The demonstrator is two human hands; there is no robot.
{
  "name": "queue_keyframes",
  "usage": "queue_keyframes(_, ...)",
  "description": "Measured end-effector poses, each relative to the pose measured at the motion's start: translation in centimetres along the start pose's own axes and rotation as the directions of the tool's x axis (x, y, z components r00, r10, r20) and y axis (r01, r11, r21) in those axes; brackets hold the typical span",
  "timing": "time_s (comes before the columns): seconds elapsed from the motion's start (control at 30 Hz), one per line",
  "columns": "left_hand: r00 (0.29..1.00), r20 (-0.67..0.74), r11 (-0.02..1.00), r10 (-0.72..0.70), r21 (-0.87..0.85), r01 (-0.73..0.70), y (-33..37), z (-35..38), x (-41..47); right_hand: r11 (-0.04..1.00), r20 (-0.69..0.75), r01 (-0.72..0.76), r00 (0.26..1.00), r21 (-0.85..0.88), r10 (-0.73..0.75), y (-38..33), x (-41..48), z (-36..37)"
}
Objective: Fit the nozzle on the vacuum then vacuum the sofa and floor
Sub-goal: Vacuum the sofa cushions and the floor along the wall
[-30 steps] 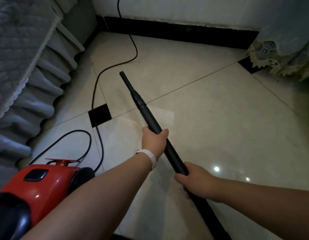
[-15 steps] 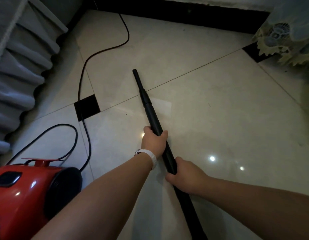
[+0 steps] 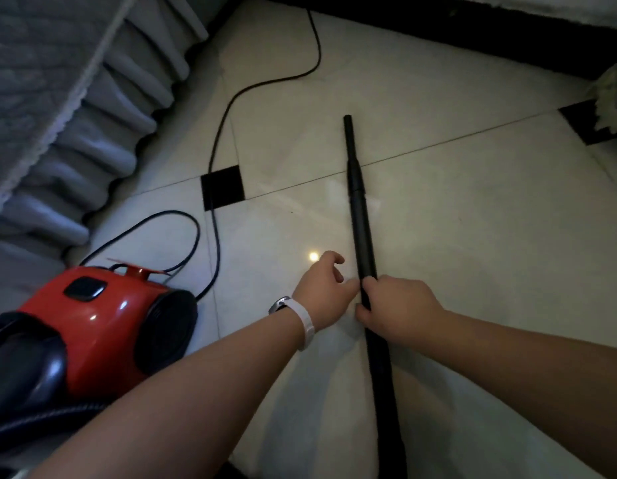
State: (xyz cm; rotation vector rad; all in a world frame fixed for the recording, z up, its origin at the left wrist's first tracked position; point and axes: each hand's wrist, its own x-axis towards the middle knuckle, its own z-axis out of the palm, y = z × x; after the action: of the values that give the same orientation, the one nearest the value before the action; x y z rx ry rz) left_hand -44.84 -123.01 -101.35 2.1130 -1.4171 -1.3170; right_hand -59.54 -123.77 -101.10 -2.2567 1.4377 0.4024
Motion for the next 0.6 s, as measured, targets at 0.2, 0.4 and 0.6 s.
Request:
queue_keyframes(0.2, 0.997, -0.012, 0.946, 0.070, 0.319, -0.063, -1.5, -7.4, -5.1, 0.954, -0.061, 0.289, 0.954, -0.073, -0.294, -3.0, -0.5, -2.6)
queue_keyframes(0.4, 0.991, 0.009, 0.730, 0.134, 0.676, -0.105, -3.7, -16.1, -9.5, 0.892, -0.049, 0.437, 0.895, -0.118, -0.444, -6.1, -0.4, -6.4)
queue_keyframes(0.6, 0.979, -0.031, 0.588, 0.203, 0.803, -0.097, -6.1, -22.2, -13.4, 0.884, -0.084, 0.459, 0.881, -0.088, -0.465, -12.2, -0.6, -9.6)
